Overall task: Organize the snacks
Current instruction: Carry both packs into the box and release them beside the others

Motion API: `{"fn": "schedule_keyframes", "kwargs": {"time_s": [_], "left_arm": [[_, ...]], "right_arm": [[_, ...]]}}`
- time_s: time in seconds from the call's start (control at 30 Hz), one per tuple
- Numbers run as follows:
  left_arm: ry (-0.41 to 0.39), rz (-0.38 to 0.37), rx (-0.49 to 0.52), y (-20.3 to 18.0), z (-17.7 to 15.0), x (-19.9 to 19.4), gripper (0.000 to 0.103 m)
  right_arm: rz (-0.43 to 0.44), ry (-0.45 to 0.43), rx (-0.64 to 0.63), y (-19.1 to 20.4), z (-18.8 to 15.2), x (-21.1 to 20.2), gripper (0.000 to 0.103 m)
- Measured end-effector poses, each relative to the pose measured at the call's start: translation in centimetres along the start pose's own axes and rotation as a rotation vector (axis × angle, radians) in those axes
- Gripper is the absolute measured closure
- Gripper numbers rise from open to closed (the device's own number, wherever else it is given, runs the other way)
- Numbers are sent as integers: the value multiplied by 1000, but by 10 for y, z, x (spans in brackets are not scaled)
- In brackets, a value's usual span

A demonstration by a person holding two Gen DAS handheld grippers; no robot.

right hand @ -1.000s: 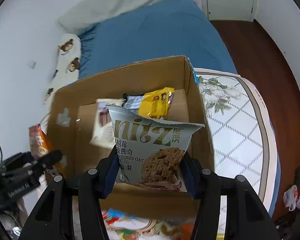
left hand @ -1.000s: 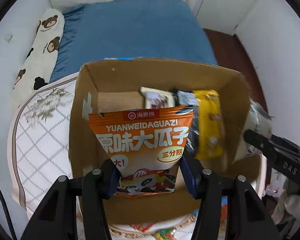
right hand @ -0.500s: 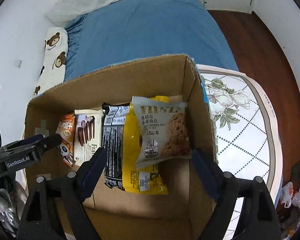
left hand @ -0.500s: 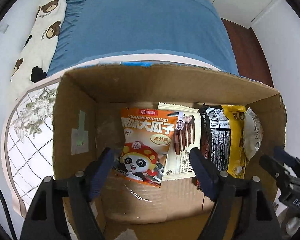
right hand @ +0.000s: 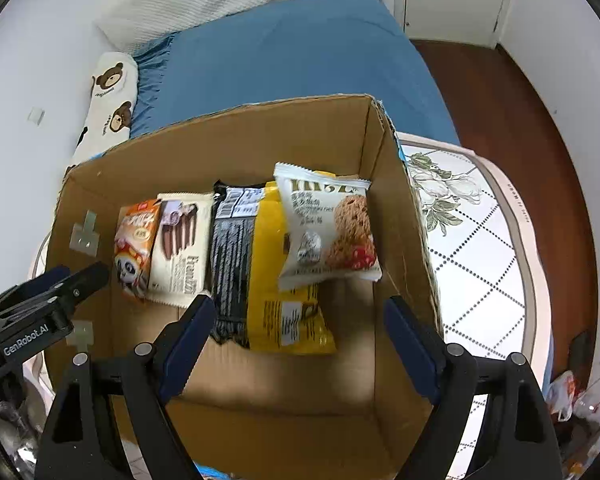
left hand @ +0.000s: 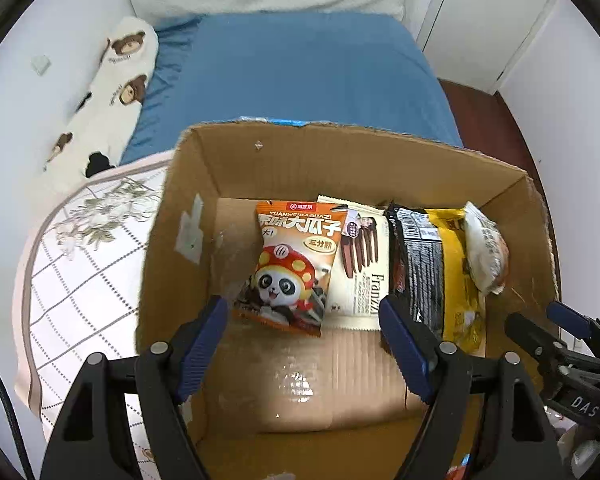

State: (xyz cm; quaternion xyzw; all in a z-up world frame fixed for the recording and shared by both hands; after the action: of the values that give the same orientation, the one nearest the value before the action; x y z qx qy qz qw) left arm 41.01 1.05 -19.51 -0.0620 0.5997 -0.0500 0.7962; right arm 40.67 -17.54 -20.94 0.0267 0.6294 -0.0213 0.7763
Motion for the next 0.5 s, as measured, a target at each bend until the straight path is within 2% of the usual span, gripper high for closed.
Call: {"fn": "schedule_keyframes", "kwargs": {"time_s": [0.23,0.33,0.5], "left_arm": [[-99,10,26,-7,-14,-42,26],[-126,-17,26,-10,-23,-61,26],[-190,-17,49,-17,-38,-95,26]], "right_arm": [[-25,-90,-23,4,-21,-37,14],[-28,-126,-30,4,-28,-55,14],[-50,-203,-49,6,-42,-89,14]]}}
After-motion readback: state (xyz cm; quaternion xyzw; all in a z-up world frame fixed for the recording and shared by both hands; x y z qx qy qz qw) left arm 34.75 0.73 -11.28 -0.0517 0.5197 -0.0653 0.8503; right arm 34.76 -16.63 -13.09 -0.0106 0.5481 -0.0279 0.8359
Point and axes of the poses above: each gripper's, at about its wrist camera, not at the fingertips, and x roughly the way its jaws point, y to its left, z to its top, the point moved 8 cm from there along x, roughly the way its jaws point, and after that the axes turned 8 degrees about -z, right-handed, at the moved point
